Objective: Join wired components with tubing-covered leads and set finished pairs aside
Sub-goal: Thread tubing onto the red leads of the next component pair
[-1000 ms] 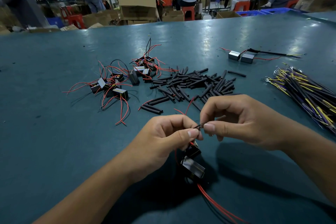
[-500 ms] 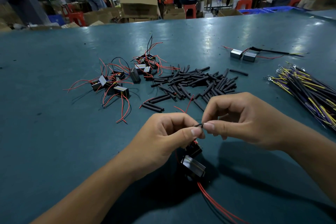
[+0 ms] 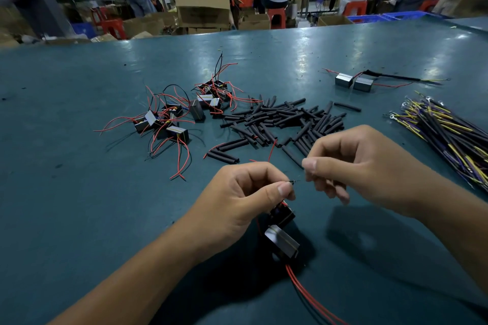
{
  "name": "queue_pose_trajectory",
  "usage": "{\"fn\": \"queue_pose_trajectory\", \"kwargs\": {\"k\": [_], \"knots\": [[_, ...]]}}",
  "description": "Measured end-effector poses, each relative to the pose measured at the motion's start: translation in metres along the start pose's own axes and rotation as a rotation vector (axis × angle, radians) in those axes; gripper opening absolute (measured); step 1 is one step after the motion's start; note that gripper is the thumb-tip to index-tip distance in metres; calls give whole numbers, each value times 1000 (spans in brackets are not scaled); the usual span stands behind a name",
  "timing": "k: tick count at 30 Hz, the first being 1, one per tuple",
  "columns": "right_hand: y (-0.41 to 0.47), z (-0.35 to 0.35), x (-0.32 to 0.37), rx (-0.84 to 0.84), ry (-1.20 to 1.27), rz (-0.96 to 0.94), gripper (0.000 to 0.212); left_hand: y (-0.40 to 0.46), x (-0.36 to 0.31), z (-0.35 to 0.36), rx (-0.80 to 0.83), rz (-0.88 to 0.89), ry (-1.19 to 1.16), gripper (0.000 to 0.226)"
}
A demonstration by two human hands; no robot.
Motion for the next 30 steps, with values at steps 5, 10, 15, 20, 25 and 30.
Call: {"fn": "queue_pose_trajectory", "kwargs": {"k": [5, 10, 15, 20, 25, 30], "knots": [[0, 13, -3, 27, 92, 135, 34, 0, 1, 2, 26, 4, 5, 12], [2, 17, -6, 33, 127, 180, 28, 0, 1, 4, 41, -3, 10, 10], [2, 15, -7, 34, 137, 184, 30, -1, 2, 4, 41, -5, 16, 11], [2, 18, -7, 66, 177, 178, 23, -1, 2, 4, 50, -5, 29, 11], [2, 21, -12, 103, 240, 224, 15, -1, 1, 4, 53, 4, 28, 13], [2, 20, -13, 164, 261, 148, 12, -1, 1, 3, 39, 2, 21, 12]]}}
Point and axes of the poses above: each hand's wrist, its own y-axis towards the middle knuckle, its own z-axis out of the palm, x = y × z, the point moved 5 cm from there along y, towards the middle knuckle, and after that the axes turned 10 degrees about z, right-handed, at the moved point
